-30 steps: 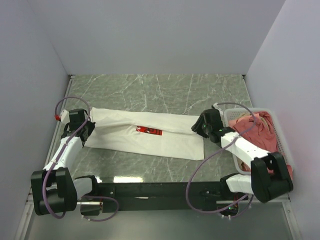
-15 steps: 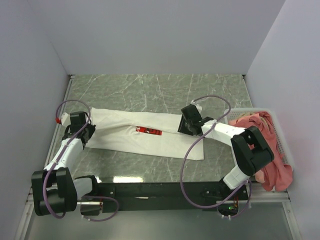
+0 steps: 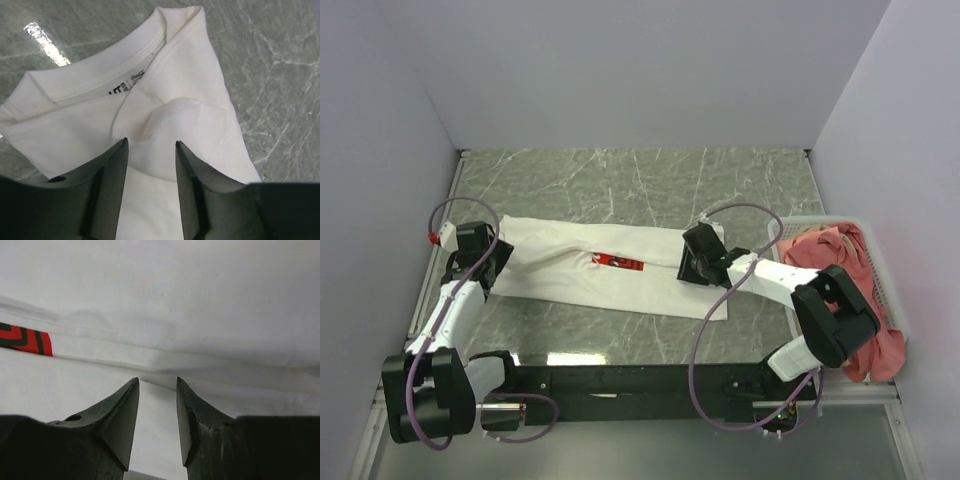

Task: Fold and stack the t-shirts
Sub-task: Fold the tshirt

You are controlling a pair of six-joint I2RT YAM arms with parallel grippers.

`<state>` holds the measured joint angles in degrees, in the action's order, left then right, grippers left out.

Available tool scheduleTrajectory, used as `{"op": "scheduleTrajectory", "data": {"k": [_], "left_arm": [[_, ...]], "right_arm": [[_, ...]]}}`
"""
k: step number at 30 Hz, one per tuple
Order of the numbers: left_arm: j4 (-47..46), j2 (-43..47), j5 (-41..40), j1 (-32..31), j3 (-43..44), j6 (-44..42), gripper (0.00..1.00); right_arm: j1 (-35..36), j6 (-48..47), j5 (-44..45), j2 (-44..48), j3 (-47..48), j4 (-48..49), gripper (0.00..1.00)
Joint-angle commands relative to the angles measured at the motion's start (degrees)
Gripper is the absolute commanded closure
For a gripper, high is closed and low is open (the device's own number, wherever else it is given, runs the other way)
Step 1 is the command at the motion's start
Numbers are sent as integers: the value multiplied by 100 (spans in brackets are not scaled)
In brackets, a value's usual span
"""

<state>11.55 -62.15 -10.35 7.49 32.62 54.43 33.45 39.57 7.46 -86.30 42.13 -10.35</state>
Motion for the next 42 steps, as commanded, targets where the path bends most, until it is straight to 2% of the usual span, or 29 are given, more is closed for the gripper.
{"op": "scheduleTrajectory", "data": {"k": [1, 4, 5, 8, 15, 18, 20, 25, 30, 42], "left_arm": [[-171, 299, 199, 16, 385, -231, 50], [-74, 204, 226, -194, 753, -424, 51], [13, 151, -52, -334, 1015, -495, 51], [137, -182, -415, -1134, 1499, -714, 51], [787, -2229, -573, -2469, 3170, -1058, 62], [1050, -3238, -618, -2795, 3750, -1102, 72], [1147, -3496, -626, -2936, 3953, -1084, 78], [1113, -4015, -582, -3297, 3989, -1023, 84], [1077, -4208, -530, -3560, 3910, -1031, 86], [901, -4112, -468, -3728, 3514, -1031, 87]], "right_arm": [[30, 33, 132, 491, 49, -142, 57], [21, -37, 237, 693, 304, -309, 57], [12, -81, 316, 694, 461, -345, 57], [-102, -178, 343, 492, 840, -485, 57], [-629, -371, 37, -175, 1447, -521, 57], [-840, -415, -200, -466, 1605, -486, 57], [-945, -459, -307, -676, 1701, -477, 57], [-1034, -521, -447, -1046, 1878, -503, 57], [-1069, -521, -562, -1310, 1966, -459, 57], [-1086, -512, -720, -1662, 2036, -371, 57]]}}
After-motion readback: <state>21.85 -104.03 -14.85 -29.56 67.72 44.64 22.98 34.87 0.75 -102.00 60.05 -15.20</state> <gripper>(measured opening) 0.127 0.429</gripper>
